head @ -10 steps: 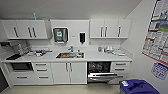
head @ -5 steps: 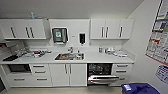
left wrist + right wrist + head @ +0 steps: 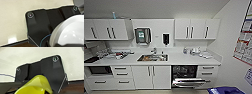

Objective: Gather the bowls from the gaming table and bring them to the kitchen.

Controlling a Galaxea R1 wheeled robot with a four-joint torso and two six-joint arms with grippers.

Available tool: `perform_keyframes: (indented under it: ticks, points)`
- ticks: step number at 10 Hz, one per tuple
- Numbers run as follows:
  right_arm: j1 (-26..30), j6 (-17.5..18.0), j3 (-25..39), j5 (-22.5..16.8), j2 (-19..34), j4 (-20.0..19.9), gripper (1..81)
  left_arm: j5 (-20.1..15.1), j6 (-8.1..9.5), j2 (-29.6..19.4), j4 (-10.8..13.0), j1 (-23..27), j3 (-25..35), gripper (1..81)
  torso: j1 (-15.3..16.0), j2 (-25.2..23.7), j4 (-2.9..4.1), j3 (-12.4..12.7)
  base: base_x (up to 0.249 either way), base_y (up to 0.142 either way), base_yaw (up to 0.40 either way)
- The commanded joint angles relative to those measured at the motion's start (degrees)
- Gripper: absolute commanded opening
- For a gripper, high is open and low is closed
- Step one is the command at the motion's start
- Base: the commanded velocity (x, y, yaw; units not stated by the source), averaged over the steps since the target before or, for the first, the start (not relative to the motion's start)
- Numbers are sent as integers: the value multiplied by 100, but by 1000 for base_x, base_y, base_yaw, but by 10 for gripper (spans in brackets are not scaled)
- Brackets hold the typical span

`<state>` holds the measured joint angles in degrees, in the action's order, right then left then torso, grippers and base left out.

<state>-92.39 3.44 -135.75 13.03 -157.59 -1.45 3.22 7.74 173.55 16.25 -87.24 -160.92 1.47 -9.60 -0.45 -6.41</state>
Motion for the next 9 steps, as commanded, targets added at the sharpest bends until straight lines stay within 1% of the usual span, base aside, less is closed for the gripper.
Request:
perform_keyframes:
  ticks: [1, 6, 9]
  points:
    - [243, -1, 68, -240, 120, 40, 10, -216, 17, -21, -43, 290, -10, 10, 0, 0, 0, 0, 155, 0, 0]
    - [234, -1, 85, -240, 120, 40, 10, -216, 26, -4, -43, 290, -1, 10, 0, 0, 0, 0, 155, 0, 0]
    - [199, 17, 208, -248, 137, 31, 10, -216, 26, 14, -26, 290, -10, 10, 0, 0, 0, 0, 155, 0, 0]
